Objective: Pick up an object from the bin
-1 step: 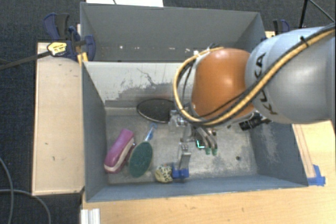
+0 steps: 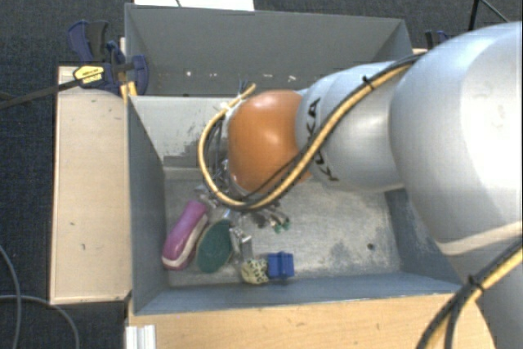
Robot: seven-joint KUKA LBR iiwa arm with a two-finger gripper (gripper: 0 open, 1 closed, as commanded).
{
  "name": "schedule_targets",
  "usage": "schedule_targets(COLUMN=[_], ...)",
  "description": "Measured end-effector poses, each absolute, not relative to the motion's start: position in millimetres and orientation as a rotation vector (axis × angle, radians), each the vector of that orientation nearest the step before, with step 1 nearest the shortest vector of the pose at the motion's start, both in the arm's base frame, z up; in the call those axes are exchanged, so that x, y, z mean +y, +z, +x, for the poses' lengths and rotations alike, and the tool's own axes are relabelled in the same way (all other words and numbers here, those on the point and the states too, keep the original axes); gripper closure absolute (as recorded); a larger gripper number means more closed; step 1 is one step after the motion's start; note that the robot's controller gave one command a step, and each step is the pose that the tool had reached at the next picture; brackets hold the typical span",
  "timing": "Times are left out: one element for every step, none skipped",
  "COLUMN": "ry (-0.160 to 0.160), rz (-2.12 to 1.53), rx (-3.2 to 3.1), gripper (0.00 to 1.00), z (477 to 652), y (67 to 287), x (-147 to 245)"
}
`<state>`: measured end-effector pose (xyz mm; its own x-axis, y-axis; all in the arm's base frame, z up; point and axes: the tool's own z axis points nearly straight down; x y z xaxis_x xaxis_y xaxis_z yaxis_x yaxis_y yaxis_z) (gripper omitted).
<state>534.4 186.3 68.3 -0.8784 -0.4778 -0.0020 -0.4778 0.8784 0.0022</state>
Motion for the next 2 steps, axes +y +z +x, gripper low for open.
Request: schedule_targets(ry=[-0.011,-0.005], rz=[-1.228,-1.364], rx=[2.865,2.813], gripper=[0.00,0.00], z=[486.7,490.3], y=[105,102], x=[189,176])
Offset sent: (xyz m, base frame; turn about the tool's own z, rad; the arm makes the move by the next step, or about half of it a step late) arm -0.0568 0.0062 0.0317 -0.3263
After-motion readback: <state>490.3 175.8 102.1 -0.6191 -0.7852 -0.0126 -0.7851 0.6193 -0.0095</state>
